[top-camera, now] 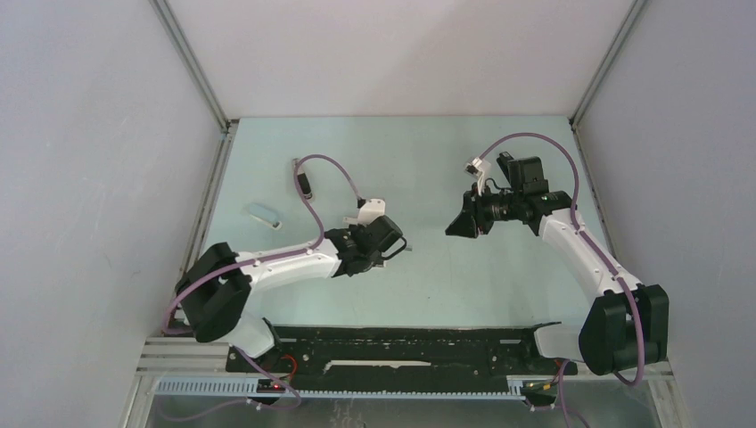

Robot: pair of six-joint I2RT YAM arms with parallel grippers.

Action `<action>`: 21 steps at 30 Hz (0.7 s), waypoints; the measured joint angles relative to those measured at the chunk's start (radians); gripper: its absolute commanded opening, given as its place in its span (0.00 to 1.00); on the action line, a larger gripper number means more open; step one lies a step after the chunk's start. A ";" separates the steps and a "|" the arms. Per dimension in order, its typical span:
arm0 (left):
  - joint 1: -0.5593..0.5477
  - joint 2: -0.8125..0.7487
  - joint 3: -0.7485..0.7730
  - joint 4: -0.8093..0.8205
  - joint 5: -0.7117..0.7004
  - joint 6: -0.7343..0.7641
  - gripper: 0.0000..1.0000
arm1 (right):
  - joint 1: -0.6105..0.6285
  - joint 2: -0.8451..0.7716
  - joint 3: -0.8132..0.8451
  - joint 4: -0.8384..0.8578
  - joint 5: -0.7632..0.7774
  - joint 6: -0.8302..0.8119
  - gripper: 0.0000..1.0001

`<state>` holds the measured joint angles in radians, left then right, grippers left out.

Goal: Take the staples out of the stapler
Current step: Place the staple in the staple box.

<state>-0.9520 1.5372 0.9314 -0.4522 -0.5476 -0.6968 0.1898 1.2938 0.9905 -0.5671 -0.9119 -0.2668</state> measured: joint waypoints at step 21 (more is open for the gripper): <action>0.000 -0.804 -0.501 0.289 0.058 0.106 0.90 | 0.220 0.004 0.000 -0.041 0.111 -0.230 0.68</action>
<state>-0.9524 0.7330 0.4305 -0.1631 -0.4896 -0.5903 0.4099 1.2980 0.9905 -0.6079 -0.8005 -0.4965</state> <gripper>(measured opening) 0.879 0.590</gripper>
